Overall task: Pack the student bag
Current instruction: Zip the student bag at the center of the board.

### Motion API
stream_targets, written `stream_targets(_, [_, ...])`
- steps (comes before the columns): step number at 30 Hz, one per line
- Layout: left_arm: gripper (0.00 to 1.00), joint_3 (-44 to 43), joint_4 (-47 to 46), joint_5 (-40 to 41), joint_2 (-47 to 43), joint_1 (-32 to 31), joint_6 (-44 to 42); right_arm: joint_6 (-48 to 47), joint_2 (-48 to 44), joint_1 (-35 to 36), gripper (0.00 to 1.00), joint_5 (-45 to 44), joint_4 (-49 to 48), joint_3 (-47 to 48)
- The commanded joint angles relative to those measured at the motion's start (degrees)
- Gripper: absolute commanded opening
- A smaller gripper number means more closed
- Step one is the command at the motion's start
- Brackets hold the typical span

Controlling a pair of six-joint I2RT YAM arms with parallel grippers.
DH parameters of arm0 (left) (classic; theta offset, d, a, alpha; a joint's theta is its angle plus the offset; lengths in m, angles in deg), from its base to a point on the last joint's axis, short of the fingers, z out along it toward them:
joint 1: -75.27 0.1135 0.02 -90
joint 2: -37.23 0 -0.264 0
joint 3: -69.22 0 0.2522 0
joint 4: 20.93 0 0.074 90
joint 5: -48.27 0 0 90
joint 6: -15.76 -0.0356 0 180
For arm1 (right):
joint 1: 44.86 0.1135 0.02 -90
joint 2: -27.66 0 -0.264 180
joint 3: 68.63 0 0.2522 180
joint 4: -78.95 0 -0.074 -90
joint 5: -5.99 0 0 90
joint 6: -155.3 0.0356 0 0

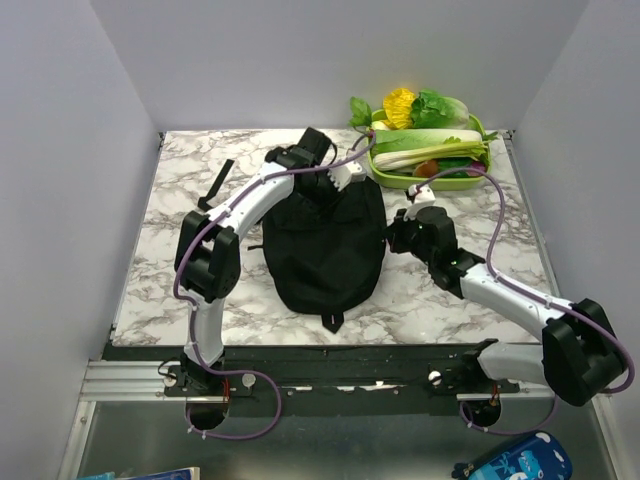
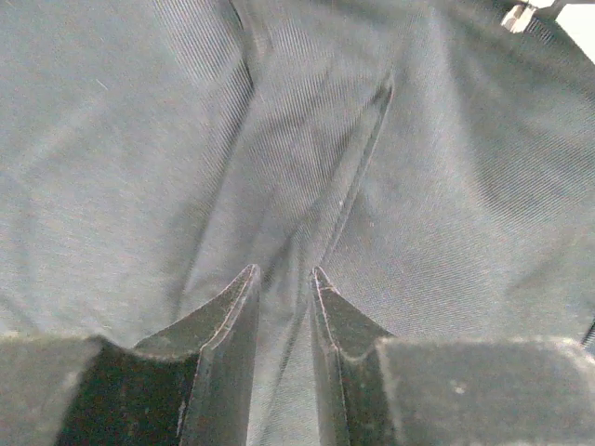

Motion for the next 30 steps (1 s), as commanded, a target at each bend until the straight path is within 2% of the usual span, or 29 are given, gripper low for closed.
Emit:
stream_targets(1, [0.37,-13.03,3.15,-7.08,3.19,-0.96,0.15,2.22,-2.53,-0.14,0.01,0.22,-2.92,-2.34])
stream_targets(7, [0.44,-30.08,9.3,-12.02,15.92,-2.45,-5.82,4.33,-5.86,-0.14,0.01,1.11,-2.31,-4.98])
stream_targets(10, [0.44,-34.33,11.5,-12.29,20.86,-4.3,-7.31,4.52,-7.1,-0.14,0.01,0.93,-1.34,-5.51])
stream_targets(24, [0.43,-23.71,5.27,-10.36,19.64,-7.73,-4.86,4.07,-9.13,0.13,0.01,3.65,3.75,-5.24])
stream_targets(27, [0.41,-22.66,4.66,-9.3,20.17,-8.52,-3.46,4.16,-10.09,1.35,0.01,4.62,4.9,-5.77])
stream_targets(30, [0.38,-19.93,0.19,-7.9,20.35,-8.7,-1.44,4.43,-11.67,4.86,0.01,4.36,5.95,-6.65])
